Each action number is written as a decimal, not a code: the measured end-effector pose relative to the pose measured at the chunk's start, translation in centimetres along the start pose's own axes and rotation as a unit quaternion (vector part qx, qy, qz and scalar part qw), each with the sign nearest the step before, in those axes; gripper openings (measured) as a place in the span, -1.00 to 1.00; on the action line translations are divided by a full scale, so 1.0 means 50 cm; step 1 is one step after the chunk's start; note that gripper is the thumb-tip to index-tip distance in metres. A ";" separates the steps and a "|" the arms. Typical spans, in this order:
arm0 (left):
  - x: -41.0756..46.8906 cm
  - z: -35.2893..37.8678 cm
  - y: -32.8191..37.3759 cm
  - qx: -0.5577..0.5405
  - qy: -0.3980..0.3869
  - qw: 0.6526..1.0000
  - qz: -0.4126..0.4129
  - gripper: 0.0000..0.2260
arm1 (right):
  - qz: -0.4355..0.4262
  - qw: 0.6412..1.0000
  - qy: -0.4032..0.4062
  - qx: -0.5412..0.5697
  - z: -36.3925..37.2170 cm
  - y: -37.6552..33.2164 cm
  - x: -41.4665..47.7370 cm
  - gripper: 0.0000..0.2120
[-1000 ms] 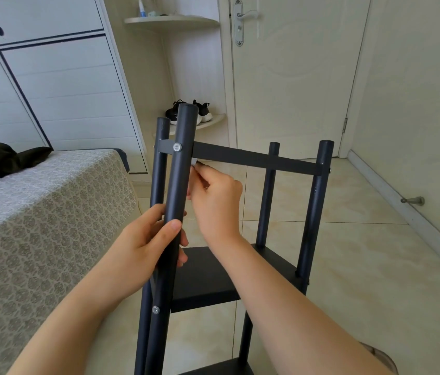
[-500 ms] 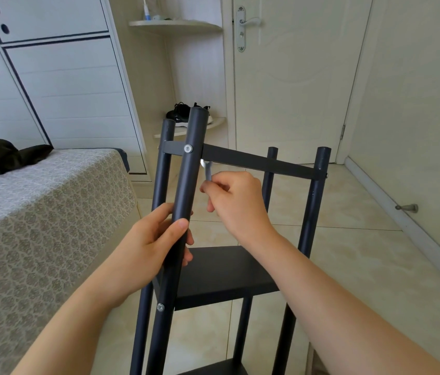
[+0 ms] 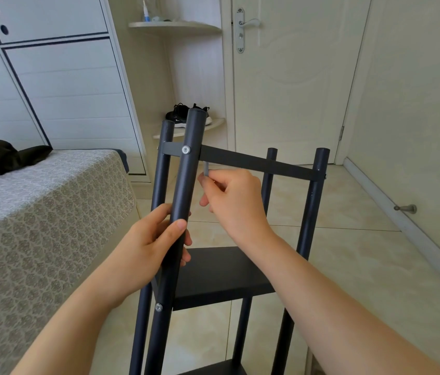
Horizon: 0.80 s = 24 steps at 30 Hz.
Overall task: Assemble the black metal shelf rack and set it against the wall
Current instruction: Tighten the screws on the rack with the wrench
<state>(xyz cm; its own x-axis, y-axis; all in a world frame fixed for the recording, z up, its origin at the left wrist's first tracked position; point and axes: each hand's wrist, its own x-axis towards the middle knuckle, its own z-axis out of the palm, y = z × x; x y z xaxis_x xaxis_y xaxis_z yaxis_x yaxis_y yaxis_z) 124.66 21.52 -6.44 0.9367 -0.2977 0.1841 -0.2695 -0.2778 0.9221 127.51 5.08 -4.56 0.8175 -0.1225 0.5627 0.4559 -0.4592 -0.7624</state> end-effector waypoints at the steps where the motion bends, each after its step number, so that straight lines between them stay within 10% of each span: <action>1: 0.000 0.000 0.000 0.001 -0.001 1.000 0.000 -0.64 | 0.001 1.000 0.002 -0.001 0.001 0.001 -0.001 -0.75; 24: -0.004 -0.009 -0.004 0.018 -0.010 1.000 0.014 -0.67 | -0.090 0.971 0.208 0.077 0.105 0.037 0.025 -0.82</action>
<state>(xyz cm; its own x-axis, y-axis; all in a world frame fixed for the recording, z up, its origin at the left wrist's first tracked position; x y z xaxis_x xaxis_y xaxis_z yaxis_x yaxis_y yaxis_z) 124.62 22.05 -6.53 0.9242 -0.3235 0.2028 -0.3037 -0.3008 0.9040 131.20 8.71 -6.93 0.5215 -0.4115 0.7475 0.6515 -0.3737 -0.6603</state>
